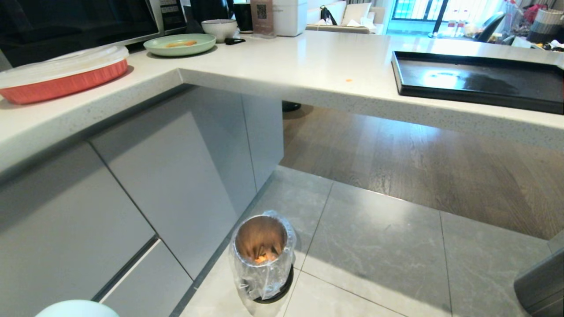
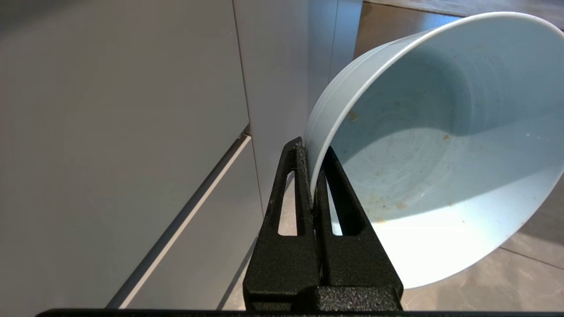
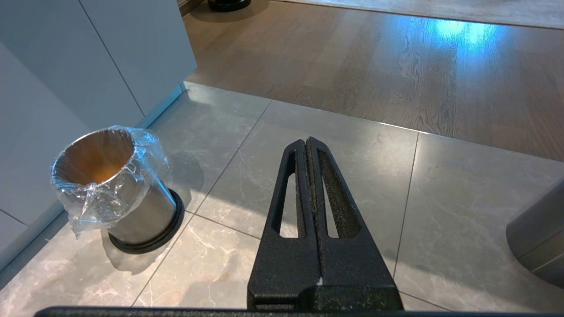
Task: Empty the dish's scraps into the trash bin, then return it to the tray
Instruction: Put the bowl back to the table
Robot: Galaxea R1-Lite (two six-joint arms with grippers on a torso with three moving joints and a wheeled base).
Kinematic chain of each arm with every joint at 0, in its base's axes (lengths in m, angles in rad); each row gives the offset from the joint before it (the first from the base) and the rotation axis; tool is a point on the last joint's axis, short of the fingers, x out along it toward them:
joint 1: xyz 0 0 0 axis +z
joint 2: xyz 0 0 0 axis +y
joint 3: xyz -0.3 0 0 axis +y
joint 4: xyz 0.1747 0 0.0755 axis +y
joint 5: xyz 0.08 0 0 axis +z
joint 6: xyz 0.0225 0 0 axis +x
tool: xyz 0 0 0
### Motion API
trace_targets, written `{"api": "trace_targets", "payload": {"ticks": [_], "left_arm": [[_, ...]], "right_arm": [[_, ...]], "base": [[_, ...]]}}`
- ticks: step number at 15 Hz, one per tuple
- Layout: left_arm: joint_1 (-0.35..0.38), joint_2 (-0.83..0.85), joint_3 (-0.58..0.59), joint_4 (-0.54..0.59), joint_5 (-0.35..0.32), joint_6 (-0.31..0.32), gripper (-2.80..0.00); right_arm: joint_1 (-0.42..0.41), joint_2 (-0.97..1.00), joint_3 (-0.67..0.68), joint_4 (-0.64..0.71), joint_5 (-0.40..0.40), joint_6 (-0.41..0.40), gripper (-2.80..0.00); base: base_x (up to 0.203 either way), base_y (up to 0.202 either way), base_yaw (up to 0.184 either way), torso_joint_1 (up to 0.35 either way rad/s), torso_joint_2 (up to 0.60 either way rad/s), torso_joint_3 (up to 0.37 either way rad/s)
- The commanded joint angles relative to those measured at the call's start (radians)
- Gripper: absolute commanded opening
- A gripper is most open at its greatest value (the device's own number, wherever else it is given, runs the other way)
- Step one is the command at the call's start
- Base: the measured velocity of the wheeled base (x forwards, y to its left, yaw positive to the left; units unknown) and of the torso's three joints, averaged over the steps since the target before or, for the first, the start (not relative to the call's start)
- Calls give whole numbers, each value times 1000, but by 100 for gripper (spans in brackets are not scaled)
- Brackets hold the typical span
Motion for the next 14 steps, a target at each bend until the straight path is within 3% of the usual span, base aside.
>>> {"api": "trace_targets", "payload": {"ticks": [1,14], "left_arm": [[0,0,0,0,0,0,-280],[0,0,0,0,0,0,-280]], "right_arm": [[0,0,1,0,0,1,-280],[0,1,1,0,0,1,-280]], "base": [[0,0,0,0,0,0],[0,0,0,0,0,0]]}}
